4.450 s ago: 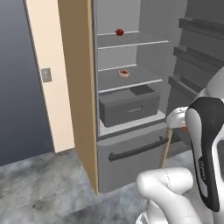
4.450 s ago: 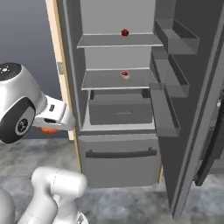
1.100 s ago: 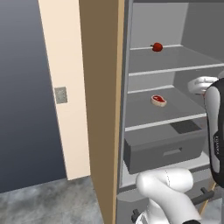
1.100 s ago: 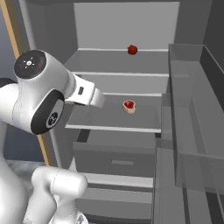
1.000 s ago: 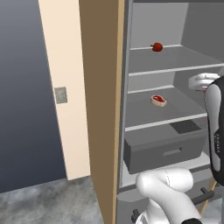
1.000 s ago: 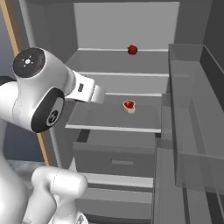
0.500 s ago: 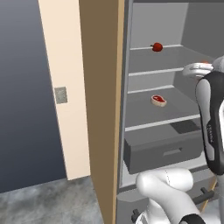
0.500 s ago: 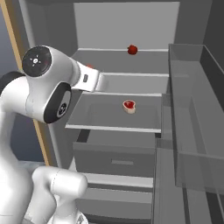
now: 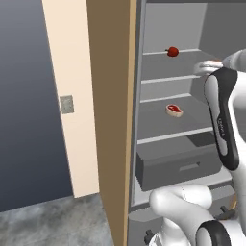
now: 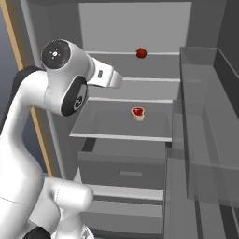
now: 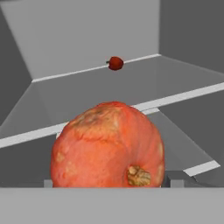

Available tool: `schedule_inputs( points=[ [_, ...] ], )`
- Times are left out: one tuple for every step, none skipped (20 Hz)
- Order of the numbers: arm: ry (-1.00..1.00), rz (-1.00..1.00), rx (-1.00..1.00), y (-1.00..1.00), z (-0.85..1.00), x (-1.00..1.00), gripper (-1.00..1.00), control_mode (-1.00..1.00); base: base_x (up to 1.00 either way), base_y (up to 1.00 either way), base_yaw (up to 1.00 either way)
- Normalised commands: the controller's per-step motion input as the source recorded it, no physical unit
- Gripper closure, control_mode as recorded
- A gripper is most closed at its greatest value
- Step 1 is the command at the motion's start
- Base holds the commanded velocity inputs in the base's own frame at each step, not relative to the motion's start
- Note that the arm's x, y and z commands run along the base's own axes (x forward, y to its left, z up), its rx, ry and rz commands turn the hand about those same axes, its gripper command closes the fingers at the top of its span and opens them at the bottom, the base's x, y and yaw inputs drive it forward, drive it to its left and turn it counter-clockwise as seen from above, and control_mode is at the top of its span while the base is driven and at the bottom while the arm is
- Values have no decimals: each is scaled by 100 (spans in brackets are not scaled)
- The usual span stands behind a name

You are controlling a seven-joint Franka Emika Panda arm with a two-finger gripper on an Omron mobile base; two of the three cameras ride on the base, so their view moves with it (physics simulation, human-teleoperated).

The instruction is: Transport the fish and squash to the fridge. Place the fish on the rack containing meat and place the squash on the rack containing the vegetable, ensuring meats and vegetables are on different racks.

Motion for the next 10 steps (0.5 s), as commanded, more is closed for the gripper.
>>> schedule_inputs(
  points=[
    [-12, 0, 0, -8, 0, 41, 100, -100, 0, 0, 0],
    [-2, 0, 0, 0, 0, 51, 100, -100, 0, 0, 0],
    [0, 0, 0, 0, 0, 73, 100, -100, 0, 0, 0],
    [0, 0, 0, -6, 0, 84, 100, -100, 0, 0, 0],
    [0, 0, 0, -5, 0, 78, 100, -100, 0, 0, 0],
    [0, 0, 0, -4, 0, 66, 100, -100, 0, 0, 0],
    [0, 0, 0, -10, 0, 74, 100, -100, 0, 0, 0],
    [0, 0, 0, -11, 0, 68, 100, -100, 0, 0, 0],
    [0, 0, 0, -14, 0, 71, 100, -100, 0, 0, 0],
    [0, 0, 1, -14, 0, 71, 100, -100, 0, 0, 0]
  ],
)
